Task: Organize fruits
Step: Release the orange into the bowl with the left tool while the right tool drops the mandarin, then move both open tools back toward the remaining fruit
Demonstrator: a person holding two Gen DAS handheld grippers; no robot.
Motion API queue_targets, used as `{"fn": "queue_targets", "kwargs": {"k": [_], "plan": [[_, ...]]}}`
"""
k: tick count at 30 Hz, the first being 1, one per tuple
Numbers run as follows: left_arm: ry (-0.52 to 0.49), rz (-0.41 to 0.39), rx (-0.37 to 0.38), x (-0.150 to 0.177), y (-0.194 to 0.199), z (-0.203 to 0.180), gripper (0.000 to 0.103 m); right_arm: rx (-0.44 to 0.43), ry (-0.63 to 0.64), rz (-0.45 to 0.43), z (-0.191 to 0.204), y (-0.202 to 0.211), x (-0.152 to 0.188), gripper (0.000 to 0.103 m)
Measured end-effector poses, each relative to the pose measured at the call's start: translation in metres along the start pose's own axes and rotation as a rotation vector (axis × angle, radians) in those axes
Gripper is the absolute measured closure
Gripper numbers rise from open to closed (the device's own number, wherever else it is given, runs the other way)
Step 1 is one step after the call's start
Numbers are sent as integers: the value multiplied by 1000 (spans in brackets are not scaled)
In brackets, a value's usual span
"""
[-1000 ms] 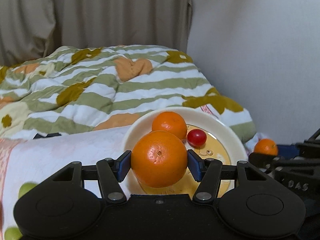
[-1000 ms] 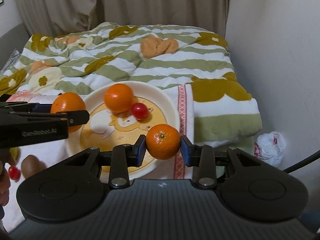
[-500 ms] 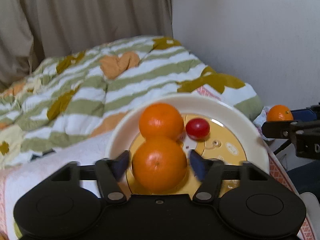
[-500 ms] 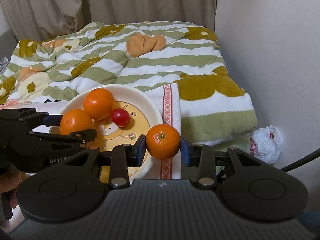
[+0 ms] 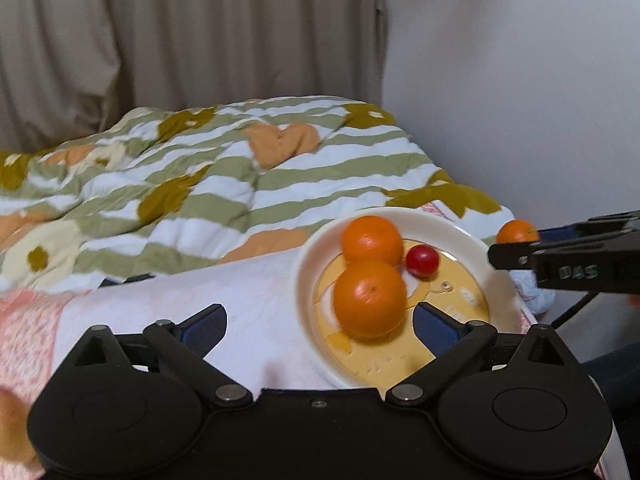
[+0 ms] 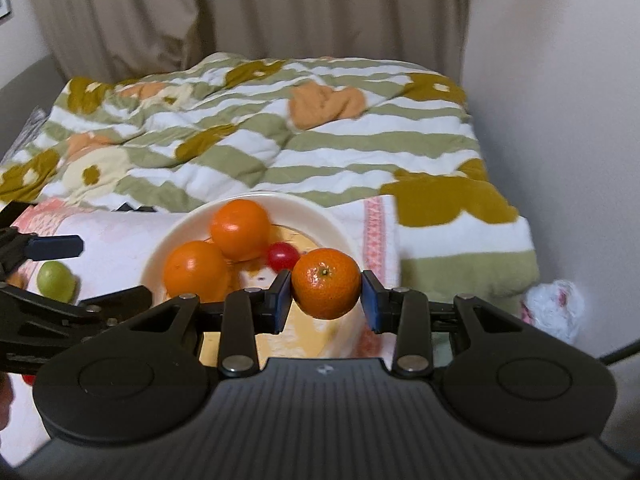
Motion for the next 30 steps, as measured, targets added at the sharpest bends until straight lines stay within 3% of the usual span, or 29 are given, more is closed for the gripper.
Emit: {"fn": "queue_targets", "kwargs": {"k": [5,15,17,19,21,30], "plan": [[52,15,-46,15,13,17,2,-13,102,21,23,-30,9,51],[152,-6,-111,31,35,40,2,-80,146,43,32,-58,20,50],[161,-8,-116,34,38,42,2,-86,163,30,33,-57,20,45],[167,-13,-121,36,42,41,2,-84,174,3,33,-49,21,28],[174,-22,-126,37,47,42,2,-73,166,-35,32,-39,20,1],[207,-73,-154,40,79,42,2,-80,139,-81,27,1,15,0]]}}
Point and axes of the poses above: each gripper's, at about its wrist camera, not at the fingertips, and y roughly against the way its jaws point, z to its left, x to its underside, the point moved 2 cm from there along -y, roughly the way its jaws point
